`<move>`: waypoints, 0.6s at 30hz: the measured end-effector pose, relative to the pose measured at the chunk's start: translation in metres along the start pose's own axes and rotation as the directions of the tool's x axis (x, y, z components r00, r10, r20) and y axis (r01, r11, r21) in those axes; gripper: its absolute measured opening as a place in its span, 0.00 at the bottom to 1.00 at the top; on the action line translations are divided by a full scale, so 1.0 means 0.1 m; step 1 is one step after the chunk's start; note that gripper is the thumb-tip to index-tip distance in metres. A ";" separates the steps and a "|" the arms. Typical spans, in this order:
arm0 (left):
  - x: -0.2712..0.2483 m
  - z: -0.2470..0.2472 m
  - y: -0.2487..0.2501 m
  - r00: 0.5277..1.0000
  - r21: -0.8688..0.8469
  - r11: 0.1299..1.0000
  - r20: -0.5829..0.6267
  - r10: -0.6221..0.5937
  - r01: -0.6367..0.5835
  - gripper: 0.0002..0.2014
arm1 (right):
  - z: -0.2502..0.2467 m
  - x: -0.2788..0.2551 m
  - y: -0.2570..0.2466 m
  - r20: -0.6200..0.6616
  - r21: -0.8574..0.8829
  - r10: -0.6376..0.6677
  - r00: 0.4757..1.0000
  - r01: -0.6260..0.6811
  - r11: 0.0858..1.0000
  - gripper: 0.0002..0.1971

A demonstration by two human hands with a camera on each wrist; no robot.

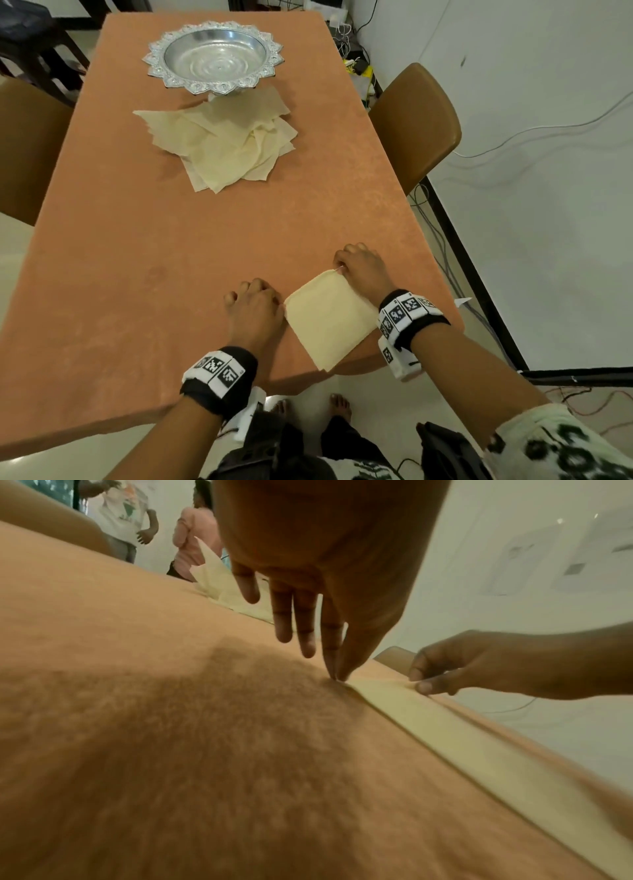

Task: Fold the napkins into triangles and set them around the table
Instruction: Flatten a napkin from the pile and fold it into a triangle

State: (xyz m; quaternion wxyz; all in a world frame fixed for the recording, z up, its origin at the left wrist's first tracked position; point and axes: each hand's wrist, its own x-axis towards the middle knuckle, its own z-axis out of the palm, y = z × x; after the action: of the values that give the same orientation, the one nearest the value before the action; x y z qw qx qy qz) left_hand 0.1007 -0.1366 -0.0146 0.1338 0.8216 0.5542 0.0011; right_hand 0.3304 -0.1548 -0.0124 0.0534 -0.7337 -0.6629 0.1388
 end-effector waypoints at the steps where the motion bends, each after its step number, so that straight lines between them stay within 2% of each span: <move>1: -0.07 -0.01 -0.02 1.000 -0.008 1.000 0.016 -0.019 0.019 0.11 | 0.00 0.06 -0.07 0.013 -0.029 -0.037 0.999 0.037 0.999 0.10; 4: -0.28 -0.02 -0.06 0.998 -0.017 0.999 0.049 -0.039 0.039 0.12 | 0.04 0.15 -0.22 0.035 -0.056 -0.098 0.995 0.100 0.993 0.12; 7: -0.32 -0.05 -0.10 0.999 -0.071 0.997 0.025 -0.040 0.041 0.13 | 0.04 0.01 -0.21 -0.051 0.019 -0.010 0.999 0.011 1.000 0.15; 10: -0.27 -0.05 -0.11 0.998 -0.139 0.989 -0.025 0.053 -0.056 0.18 | 0.04 -0.29 -0.12 -0.170 0.152 0.140 0.976 -0.114 0.982 0.16; 12: -0.25 -0.04 -0.06 0.988 -0.136 0.978 -0.010 0.156 -0.156 0.23 | 0.10 -0.52 -0.11 -0.219 0.161 0.174 0.960 -0.140 0.977 0.15; 15: -0.24 0.02 0.07 0.956 -0.136 0.956 0.099 0.275 -0.261 0.29 | 0.28 -0.82 -0.18 -0.223 0.150 0.203 0.954 -0.172 0.974 0.17; 18: -0.23 0.17 0.13 0.923 -0.079 0.957 0.252 0.291 -0.280 0.32 | 0.45 -1.00 -0.24 -0.080 0.080 0.261 0.962 -0.255 0.964 0.30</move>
State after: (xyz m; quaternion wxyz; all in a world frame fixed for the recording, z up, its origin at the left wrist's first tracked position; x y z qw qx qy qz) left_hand 0.1063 -0.1658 -0.0245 0.2210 0.8836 0.4058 -0.0759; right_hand 0.2872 -0.2553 -0.0363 0.0897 -0.8172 -0.5534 0.1340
